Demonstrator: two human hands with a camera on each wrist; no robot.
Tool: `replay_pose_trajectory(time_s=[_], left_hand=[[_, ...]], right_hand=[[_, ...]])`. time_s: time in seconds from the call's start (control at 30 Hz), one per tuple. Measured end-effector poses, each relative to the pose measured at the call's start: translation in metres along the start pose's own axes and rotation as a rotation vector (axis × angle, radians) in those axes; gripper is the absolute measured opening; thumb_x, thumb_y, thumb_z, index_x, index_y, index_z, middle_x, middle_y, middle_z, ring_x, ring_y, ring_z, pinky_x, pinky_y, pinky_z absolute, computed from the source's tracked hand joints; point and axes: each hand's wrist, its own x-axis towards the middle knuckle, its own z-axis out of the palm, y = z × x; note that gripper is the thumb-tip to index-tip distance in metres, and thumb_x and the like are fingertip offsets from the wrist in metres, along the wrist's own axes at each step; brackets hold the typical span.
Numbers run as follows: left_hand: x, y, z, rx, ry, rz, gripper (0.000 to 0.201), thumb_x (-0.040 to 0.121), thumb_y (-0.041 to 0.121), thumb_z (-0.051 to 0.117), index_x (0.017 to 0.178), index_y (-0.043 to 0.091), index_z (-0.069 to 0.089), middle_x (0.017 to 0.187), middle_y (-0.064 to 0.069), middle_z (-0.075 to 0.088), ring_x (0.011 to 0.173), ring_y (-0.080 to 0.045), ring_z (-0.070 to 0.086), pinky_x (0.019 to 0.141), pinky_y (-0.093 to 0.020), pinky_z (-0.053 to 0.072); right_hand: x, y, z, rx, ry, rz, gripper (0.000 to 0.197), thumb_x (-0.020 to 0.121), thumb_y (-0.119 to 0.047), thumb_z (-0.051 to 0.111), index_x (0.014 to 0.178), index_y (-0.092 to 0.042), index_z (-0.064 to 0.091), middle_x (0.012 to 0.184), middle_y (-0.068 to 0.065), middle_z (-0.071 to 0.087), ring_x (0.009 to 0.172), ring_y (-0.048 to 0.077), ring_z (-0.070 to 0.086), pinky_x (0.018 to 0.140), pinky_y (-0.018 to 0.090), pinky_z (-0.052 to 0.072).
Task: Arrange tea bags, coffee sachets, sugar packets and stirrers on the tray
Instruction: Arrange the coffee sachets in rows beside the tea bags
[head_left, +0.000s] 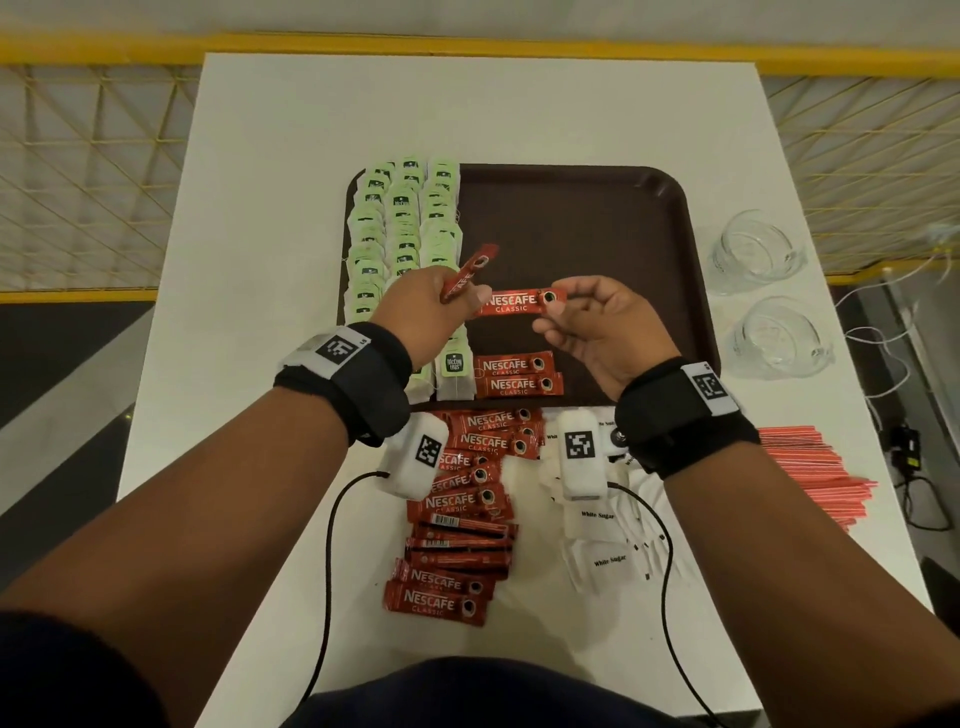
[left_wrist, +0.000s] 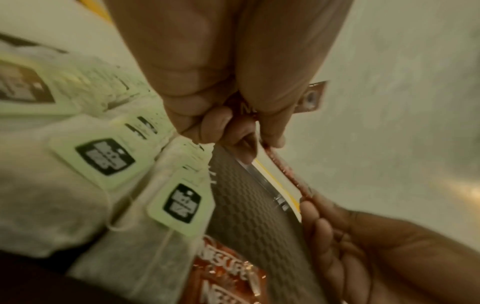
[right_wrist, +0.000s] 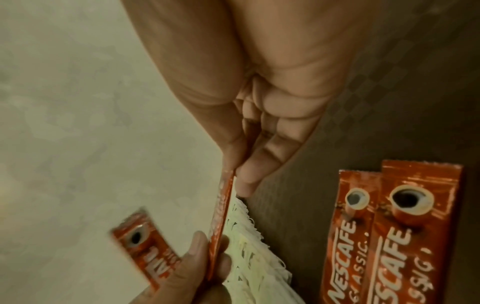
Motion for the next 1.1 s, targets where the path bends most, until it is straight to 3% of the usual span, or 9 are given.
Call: replay_pose_trajectory(time_s=[0.13,0.3,0.37,0.43,0.6,0.73,0.8,0.97,1.1], left_hand=[[-0.001,0.003,-0.006,-0.084,-0.018,0.058,0.026,0.096,0.036,0.058,0.098,0.013,0.068,0.080,0.000,0.063,0.072,-0.012,0.055,0.070,-0.026,0.044],[-0.003,-0.002,-0.008,-0.051,-0.103,0.105,0.019,0.095,0.033,0.060,0.083,0.020,0.067,0.073,0.006,0.058,0.071,-0.011,0.053,0.073,-0.028,0.044],[-0.004,-0.004,-0.004,0.001,-0.093,0.065,0.022,0.095,0.036,0.059,0.083,0.018,0.063,0.072,0.000,0.057,0.068,-0.014,0.051,0.068,-0.030,0.042],[-0.004,-0.004,-0.003,0.019,-0.059,0.000,0.025,0.093,0.038,0.061,0.098,0.014,0.056,0.080,-0.001,0.059,0.073,-0.016,0.055,0.065,-0.028,0.042],[-0.007,-0.001,-0.010,-0.181,-0.068,-0.163,0.037,0.088,0.030,0.063,0.113,0.019,0.036,0.086,-0.006,0.058,0.063,-0.017,0.052,0.058,-0.030,0.046],[-0.009,0.004,-0.014,-0.377,-0.087,-0.235,0.011,0.099,0.027,0.040,0.104,0.018,0.037,0.095,-0.013,0.060,0.059,-0.016,0.045,0.050,-0.027,0.038],[-0.011,0.005,-0.016,-0.385,-0.083,-0.217,0.010,0.101,0.023,0.034,0.103,0.015,0.040,0.093,-0.013,0.061,0.058,-0.017,0.048,0.051,-0.027,0.038],[-0.010,-0.005,-0.014,-0.247,-0.098,-0.118,0.010,0.102,0.023,0.044,0.110,0.019,0.048,0.098,-0.005,0.066,0.074,-0.017,0.069,0.065,-0.030,0.056],[-0.008,-0.009,-0.013,-0.175,-0.121,-0.036,0.007,0.099,0.023,0.054,0.104,0.020,0.058,0.094,0.000,0.066,0.075,-0.012,0.071,0.065,-0.024,0.058]], right_hand=[[0.001,-0.002,-0.005,-0.027,-0.014,0.009,0.013,0.096,-0.004,0.055,0.107,-0.004,0.060,0.088,0.010,0.069,0.080,0.019,0.069,0.073,0.026,0.057],[0.001,0.001,-0.009,-0.068,-0.048,0.177,0.010,0.097,-0.008,0.054,0.102,-0.008,0.062,0.085,0.007,0.069,0.069,0.013,0.064,0.064,0.024,0.052],[0.004,0.006,-0.009,-0.146,0.018,0.192,0.009,0.096,-0.009,0.056,0.102,-0.008,0.063,0.084,0.006,0.069,0.064,0.010,0.060,0.060,0.023,0.049],[0.008,0.011,-0.007,-0.247,0.104,0.181,0.009,0.096,-0.012,0.057,0.103,-0.009,0.063,0.084,0.005,0.069,0.060,0.009,0.056,0.056,0.022,0.047],[0.018,0.021,-0.002,-0.561,0.213,0.141,0.007,0.096,-0.017,0.059,0.102,-0.016,0.062,0.082,-0.001,0.069,0.056,0.006,0.054,0.051,0.019,0.047],[0.025,0.028,-0.002,-0.794,0.251,0.084,0.005,0.092,-0.023,0.063,0.095,-0.021,0.066,0.084,-0.006,0.064,0.068,0.005,0.058,0.054,0.021,0.043],[0.028,0.028,-0.003,-0.874,0.235,0.101,0.008,0.091,-0.027,0.064,0.096,-0.022,0.066,0.086,-0.008,0.062,0.074,0.006,0.056,0.057,0.022,0.041],[0.032,0.025,-0.005,-0.952,0.197,0.128,0.012,0.089,-0.029,0.067,0.097,-0.022,0.064,0.094,-0.005,0.063,0.081,0.009,0.059,0.060,0.023,0.043],[0.027,0.017,-0.001,-0.963,0.234,-0.087,0.017,0.091,-0.035,0.064,0.099,-0.020,0.063,0.094,-0.007,0.062,0.086,0.009,0.060,0.065,0.021,0.044]])
